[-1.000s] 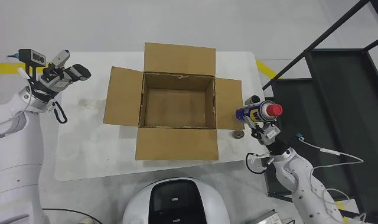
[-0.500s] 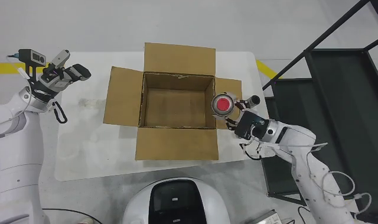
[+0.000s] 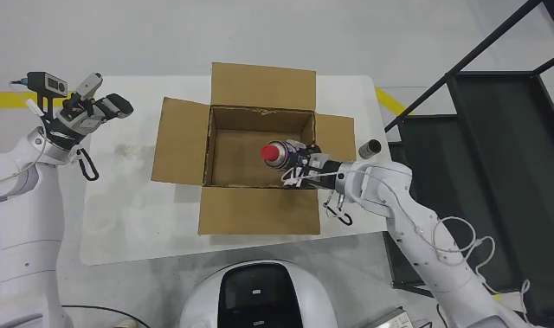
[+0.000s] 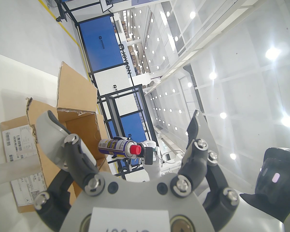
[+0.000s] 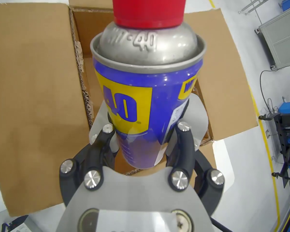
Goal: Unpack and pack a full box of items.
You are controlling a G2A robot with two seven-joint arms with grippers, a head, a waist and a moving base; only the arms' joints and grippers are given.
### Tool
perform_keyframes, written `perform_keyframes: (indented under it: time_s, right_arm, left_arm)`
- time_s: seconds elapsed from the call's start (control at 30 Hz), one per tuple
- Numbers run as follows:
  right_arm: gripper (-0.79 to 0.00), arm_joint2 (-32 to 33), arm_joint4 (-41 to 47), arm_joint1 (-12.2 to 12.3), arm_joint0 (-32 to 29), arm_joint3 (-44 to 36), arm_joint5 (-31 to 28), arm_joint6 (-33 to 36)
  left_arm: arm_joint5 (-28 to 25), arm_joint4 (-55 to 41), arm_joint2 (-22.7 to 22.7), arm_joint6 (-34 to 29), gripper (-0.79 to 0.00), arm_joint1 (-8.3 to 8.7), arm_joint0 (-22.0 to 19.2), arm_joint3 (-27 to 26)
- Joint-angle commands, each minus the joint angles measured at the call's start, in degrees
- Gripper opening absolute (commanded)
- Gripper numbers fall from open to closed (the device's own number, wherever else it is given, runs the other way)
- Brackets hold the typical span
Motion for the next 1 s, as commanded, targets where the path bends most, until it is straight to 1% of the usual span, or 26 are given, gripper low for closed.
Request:
perform_keyframes:
  time_s: [0.0,0.1,0.13,0.17,0.2,0.23,0.27,0.5,0.63,0.8,0.97]
  right_arm:
    - [-0.785,-1.0,0.3,-0.2,0.6,1.3,0.2,1.3]
    - [-0.785,-2.3,0.6,-0.4,1.2,3.0,1.0,2.2]
    - [-0.671,-2.7,0.6,-0.5,1.4,3.5,1.3,2.3]
    - [-0.523,-3.0,0.7,-0.5,1.7,4.1,1.5,2.5]
    - [-0.351,-3.4,0.5,-0.6,2.0,4.5,1.8,2.5]
    - [-0.052,-3.8,0.4,-0.7,2.2,5.1,2.0,2.4]
    - [0.000,-4.2,0.4,-0.8,2.4,5.7,2.0,2.5]
    - [0.000,-6.1,0.6,-1.2,4.5,7.6,2.0,0.2]
    - [0.000,-5.2,2.8,-1.2,4.1,6.2,2.8,-3.9]
    - [0.000,0.7,12.6,-0.8,0.0,3.5,5.7,-13.3]
    - [0.000,10.3,16.6,0.5,-7.3,0.8,5.4,-15.3]
  left_arm:
    - [0.0,0.0,0.0,0.0,0.000,0.00,0.0,0.0]
    - [0.0,0.0,0.0,0.0,0.000,0.00,0.0,0.0]
    - [0.0,0.0,0.0,0.0,0.000,0.00,0.0,0.0]
    - [0.0,0.0,0.0,0.0,0.000,0.00,0.0,0.0]
    - [0.0,0.0,0.0,0.0,0.000,0.00,0.0,0.0]
    - [0.0,0.0,0.0,0.0,0.000,0.00,0.0,0.0]
    - [0.0,0.0,0.0,0.0,0.000,0.00,0.0,0.0]
    - [0.0,0.0,0.0,0.0,0.000,0.00,0.0,0.0]
    - [0.0,0.0,0.0,0.0,0.000,0.00,0.0,0.0]
    - [0.0,0.0,0.0,0.0,0.000,0.00,0.0,0.0]
    - [0.0,0.0,0.0,0.0,0.000,0.00,0.0,0.0]
